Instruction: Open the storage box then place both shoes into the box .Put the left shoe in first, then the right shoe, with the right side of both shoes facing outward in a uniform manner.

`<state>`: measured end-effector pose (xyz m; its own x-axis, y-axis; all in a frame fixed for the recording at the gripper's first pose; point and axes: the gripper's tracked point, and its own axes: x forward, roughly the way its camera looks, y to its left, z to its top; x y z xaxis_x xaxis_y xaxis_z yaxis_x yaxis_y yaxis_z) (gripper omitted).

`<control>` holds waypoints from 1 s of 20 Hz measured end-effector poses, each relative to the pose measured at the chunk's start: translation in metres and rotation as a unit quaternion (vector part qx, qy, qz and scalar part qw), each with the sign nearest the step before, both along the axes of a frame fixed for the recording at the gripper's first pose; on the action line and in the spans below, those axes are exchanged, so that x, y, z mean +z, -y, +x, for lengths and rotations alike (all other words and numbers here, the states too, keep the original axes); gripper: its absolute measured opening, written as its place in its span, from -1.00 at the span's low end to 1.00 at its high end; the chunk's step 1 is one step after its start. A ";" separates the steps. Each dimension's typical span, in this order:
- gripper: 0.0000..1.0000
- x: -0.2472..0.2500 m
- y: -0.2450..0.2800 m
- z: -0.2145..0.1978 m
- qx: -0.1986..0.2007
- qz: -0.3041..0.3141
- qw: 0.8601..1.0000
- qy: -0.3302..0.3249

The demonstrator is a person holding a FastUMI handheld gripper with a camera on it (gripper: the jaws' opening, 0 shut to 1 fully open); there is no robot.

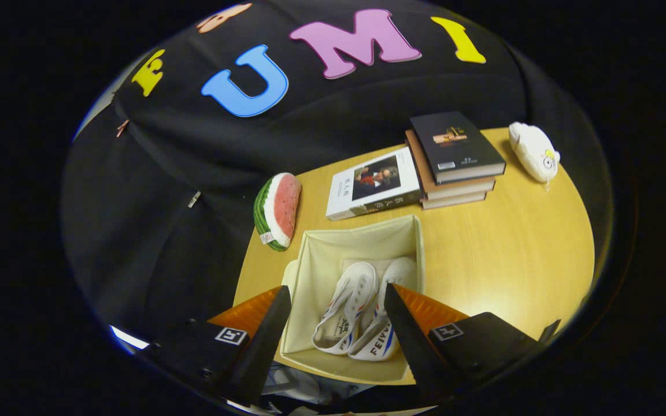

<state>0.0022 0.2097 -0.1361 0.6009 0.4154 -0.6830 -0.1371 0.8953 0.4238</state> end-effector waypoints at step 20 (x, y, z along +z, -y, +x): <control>0.95 0.229 0.182 0.024 -0.169 -0.183 0.875 0.415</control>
<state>0.0263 0.0273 0.0934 0.9993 -0.0370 -0.0024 0.0369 0.9991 -0.0191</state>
